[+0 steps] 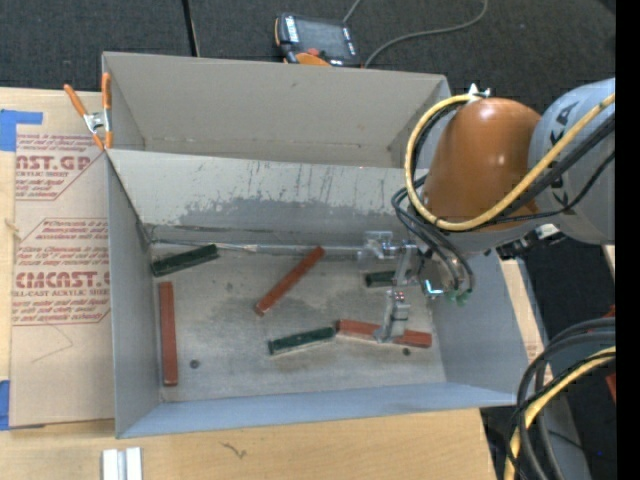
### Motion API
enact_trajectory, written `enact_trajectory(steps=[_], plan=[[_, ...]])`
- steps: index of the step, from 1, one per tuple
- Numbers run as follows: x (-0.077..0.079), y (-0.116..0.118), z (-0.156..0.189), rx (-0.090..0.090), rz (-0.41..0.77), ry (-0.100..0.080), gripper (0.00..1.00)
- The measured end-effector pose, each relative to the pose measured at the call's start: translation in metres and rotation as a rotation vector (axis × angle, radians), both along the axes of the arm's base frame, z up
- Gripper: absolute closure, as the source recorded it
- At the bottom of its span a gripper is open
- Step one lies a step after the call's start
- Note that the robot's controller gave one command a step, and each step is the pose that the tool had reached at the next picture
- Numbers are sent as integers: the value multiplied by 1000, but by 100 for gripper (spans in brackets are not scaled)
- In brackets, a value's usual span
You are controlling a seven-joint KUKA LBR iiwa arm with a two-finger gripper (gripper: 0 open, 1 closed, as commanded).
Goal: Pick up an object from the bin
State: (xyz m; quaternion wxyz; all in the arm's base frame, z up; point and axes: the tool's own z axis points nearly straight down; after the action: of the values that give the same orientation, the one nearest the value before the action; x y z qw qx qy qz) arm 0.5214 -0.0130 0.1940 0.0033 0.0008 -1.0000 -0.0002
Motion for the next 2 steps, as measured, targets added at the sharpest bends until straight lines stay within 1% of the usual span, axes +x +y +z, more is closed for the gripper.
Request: enact_trajectory(steps=[1, 2], plan=[[-22, 61, -128, 1, -142, 2, 0], [-20, 60, -124, 0, -143, -6, 100]])
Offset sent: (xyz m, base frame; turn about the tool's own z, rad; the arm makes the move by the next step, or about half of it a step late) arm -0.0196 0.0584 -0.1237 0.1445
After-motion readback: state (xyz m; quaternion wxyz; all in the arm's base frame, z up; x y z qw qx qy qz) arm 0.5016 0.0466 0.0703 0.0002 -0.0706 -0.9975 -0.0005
